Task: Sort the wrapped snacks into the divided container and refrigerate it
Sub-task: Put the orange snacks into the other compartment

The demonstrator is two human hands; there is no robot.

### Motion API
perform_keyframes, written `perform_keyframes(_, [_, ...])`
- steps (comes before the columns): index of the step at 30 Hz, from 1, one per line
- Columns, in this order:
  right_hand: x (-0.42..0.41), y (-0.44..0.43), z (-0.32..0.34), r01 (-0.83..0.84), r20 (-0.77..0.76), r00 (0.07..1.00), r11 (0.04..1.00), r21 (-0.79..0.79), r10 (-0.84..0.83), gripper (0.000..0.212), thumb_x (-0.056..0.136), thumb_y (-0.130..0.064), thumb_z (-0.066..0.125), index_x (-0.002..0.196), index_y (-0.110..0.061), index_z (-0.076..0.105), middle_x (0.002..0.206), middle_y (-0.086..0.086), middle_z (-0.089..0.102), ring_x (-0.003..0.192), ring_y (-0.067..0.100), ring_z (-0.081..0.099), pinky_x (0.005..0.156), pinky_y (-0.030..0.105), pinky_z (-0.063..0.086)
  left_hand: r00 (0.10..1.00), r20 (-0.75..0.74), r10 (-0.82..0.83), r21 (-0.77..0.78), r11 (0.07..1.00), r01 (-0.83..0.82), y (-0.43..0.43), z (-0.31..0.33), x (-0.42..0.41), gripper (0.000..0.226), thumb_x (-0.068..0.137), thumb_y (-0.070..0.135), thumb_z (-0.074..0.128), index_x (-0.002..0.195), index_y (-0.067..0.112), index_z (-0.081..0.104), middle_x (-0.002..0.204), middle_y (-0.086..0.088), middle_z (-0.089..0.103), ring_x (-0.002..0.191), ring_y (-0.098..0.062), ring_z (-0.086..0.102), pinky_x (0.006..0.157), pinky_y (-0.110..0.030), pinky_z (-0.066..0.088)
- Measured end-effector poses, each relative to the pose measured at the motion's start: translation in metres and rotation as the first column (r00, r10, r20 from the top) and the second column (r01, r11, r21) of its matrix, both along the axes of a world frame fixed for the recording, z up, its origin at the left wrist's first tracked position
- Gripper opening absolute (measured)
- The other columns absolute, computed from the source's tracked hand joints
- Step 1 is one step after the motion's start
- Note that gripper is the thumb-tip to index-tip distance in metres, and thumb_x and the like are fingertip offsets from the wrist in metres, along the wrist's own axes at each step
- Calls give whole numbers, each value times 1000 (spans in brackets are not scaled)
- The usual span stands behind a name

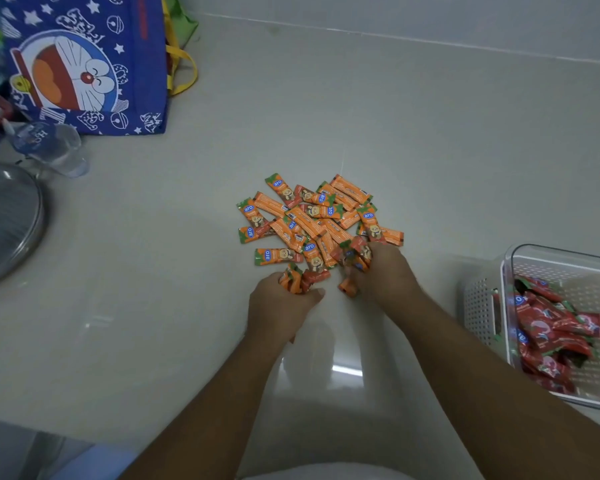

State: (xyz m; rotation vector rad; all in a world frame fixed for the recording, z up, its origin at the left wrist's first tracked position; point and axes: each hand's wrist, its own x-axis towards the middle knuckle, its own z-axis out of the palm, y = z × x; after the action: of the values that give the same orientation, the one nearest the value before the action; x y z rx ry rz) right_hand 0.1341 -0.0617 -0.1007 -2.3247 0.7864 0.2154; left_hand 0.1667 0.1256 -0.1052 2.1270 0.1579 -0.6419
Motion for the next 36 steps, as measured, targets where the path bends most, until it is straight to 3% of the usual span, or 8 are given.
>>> perform_keyframes(5, [-4, 3, -4, -15, 81, 997, 1000, -21, 17, 24, 82, -25, 71, 104, -15, 73, 106, 10, 66, 97, 25, 63, 78, 32, 53, 992, 125, -15, 129, 992, -1, -23, -2, 24, 35, 77, 53, 77, 90, 22, 68, 82, 4, 70, 78, -21, 70, 68, -37, 60])
perform_keyframes(8, [-11, 3, 1, 247, 136, 957, 965, 90, -258, 19, 86, -30, 68, 104, -23, 68, 90, -7, 66, 83, 15, 62, 63, 24, 47, 983, 156, -95, 279, 959, 49, -37, -7, 33, 45, 78, 56, 75, 106, 22, 65, 98, 2, 70, 93, -25, 69, 73, -36, 56])
perform_keyframes(12, [-21, -1, -8, 450, -3, 889, 872, 192, -458, 25, 88, -33, 67, 107, -18, 62, 94, 3, 70, 87, 22, 66, 67, 31, 51, 971, 157, -178, 370, 922, 109, -43, -11, 34, 46, 78, 54, 75, 109, 23, 63, 107, -1, 71, 102, -29, 68, 76, -36, 54])
perform_keyframes(15, [-22, 5, -10, 440, -25, 898, 891, 115, -440, 32, 87, -39, 70, 106, -16, 59, 99, 2, 68, 84, 19, 62, 59, 24, 42, 970, 95, -223, 350, 920, 177, -36, -12, 34, 28, 79, 44, 73, 91, 20, 66, 91, 1, 71, 89, -27, 69, 76, -38, 59])
perform_keyframes(21, [-17, 24, -9, 317, -164, 934, 948, -21, -316, 51, 79, -52, 74, 115, -20, 54, 106, 3, 65, 98, 26, 63, 82, 45, 57, 977, 95, -192, 224, 960, 167, -13, -7, 19, 24, 76, 40, 76, 75, 20, 62, 73, 5, 65, 72, -19, 64, 65, -31, 54])
perform_keyframes(30, [-22, 10, 1, 140, -229, 961, 988, -69, -152, 41, 80, -30, 70, 115, -19, 52, 109, 9, 63, 101, 31, 58, 82, 39, 53, 993, 94, -76, 112, 992, 65, -61, 2, 42, 56, 83, 44, 75, 130, 21, 57, 121, -2, 67, 111, -29, 65, 91, -45, 57])
perform_keyframes(33, [-27, 7, 0, 163, -177, 969, 985, -53, -170, 36, 82, -23, 68, 115, -15, 54, 114, 10, 59, 95, 27, 58, 73, 32, 49, 989, 98, -112, 244, 966, 85, -70, -2, 43, 71, 75, 57, 80, 129, 15, 59, 125, -6, 66, 117, -32, 63, 91, -47, 56])
perform_keyframes(36, [-30, 12, -3, 241, -134, 962, 970, 2, -239, 54, 84, -34, 75, 127, -16, 49, 127, 12, 44, 107, 29, 56, 84, 33, 48, 974, 134, -184, 342, 931, 128, -68, -5, 39, 58, 79, 51, 79, 119, 13, 63, 117, -8, 68, 112, -33, 64, 86, -46, 57])
